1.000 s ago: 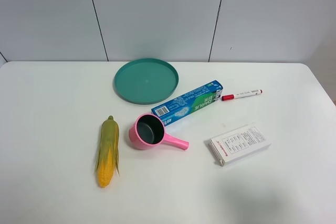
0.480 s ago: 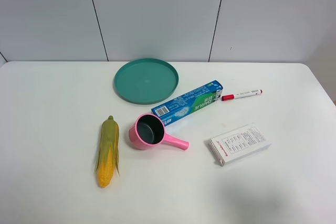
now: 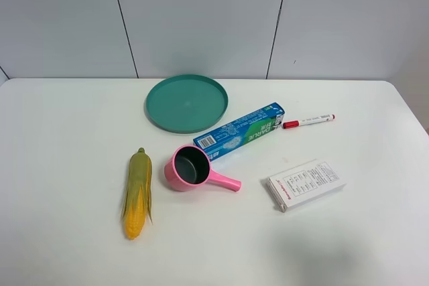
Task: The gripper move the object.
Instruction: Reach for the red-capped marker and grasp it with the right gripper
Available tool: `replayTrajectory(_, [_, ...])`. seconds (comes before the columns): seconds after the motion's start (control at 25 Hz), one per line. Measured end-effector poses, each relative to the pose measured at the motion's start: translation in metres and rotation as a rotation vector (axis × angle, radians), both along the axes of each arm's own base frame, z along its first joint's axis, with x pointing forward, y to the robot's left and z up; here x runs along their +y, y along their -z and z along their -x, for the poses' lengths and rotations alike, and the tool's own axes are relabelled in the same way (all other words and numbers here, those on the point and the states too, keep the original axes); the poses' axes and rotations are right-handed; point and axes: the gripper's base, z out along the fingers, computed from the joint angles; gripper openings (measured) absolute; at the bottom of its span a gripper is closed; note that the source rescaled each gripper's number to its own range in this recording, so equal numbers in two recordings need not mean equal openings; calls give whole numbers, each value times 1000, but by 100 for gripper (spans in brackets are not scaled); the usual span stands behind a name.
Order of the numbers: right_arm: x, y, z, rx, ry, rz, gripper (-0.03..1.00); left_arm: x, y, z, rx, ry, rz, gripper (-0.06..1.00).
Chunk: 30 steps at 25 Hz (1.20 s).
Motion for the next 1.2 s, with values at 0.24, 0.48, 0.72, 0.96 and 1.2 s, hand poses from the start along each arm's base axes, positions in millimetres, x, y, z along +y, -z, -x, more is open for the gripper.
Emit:
replayTrajectory(0.24, [1,-20,-25,117,-25,-24,100,0,0,0,0,0,0,100])
replayTrajectory(0.48, [-1,-61,-68,218,-39,-10,100,0,0,0,0,0,0,100])
replayTrajectory(0.72, [-3,-93,-118,280,-107,65,100,0,0,0,0,0,0,100])
replayTrajectory(0.96, [-6,-109,-171,314,-194,171,100,0,0,0,0,0,0,100])
replayTrajectory(1.2, [-8,-112,-215,303,-278,285,100,0,0,0,0,0,0,100])
